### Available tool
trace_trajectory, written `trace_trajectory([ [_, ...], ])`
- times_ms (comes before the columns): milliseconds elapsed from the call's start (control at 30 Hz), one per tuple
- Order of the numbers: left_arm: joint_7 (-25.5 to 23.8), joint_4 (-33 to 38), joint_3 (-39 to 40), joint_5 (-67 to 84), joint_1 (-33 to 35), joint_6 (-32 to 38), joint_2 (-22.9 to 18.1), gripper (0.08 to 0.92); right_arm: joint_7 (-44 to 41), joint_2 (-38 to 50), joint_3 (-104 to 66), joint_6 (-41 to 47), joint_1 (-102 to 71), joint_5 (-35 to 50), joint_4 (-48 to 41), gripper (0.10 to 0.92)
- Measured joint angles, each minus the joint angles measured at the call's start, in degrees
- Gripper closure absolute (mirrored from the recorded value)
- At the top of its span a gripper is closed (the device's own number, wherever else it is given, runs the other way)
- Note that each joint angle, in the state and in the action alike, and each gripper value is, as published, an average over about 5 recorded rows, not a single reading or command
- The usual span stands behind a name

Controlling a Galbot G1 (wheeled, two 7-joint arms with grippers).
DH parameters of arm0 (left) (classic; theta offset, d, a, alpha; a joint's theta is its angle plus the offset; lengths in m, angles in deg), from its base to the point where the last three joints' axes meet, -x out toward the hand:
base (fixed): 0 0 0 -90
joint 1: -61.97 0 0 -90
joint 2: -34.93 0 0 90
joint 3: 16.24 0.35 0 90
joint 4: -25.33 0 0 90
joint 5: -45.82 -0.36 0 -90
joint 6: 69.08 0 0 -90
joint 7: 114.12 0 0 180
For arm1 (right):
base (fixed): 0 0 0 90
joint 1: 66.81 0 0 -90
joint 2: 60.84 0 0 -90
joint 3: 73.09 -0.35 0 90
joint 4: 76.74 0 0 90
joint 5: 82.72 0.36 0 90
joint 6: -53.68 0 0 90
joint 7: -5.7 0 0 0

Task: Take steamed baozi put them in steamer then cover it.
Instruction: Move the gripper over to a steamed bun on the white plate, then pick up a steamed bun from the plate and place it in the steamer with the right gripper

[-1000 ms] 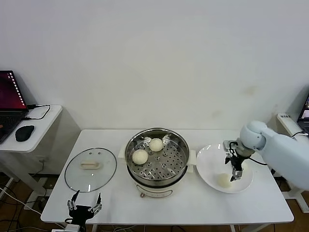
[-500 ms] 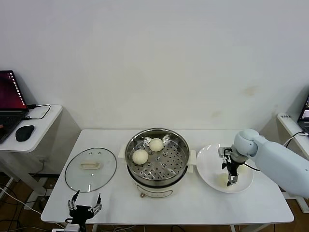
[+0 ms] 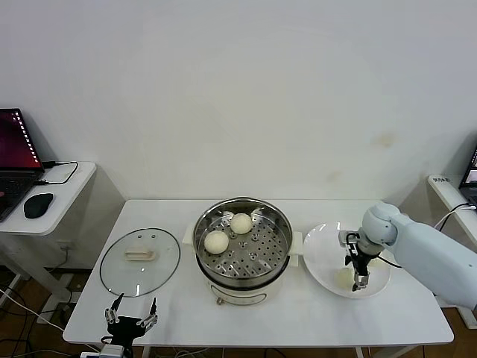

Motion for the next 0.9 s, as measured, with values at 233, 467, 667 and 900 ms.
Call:
trace_trajectory([
  [233, 0.02, -0.03, 0.13, -0.08, -0.05, 0.00, -0.07, 0.177, -0.34, 0.27, -0.45, 0.19, -0.09, 0.21, -0.30, 0.360],
  [467, 0.07, -0.29, 0.58, -0.33, -0.30, 0.00, -0.16, 0.177, -1.19, 1.15, -0.84, 0.28, 0.86, 1.03, 0.22, 0.389],
  [667, 0.13, -0.21, 1.34, -0.63, -0.74, 0.00, -0.35, 0.177, -2.52, 2.86, -0.65, 0.11, 3.98, 2.73, 1.82, 0.389],
  [900, 0.23, 0.11, 1.59, -0.64, -0.86, 0.07, -0.11, 0.177, -4.77, 4.45, 2.79, -0.71, 13.90, 6.94, 4.01, 0.389],
])
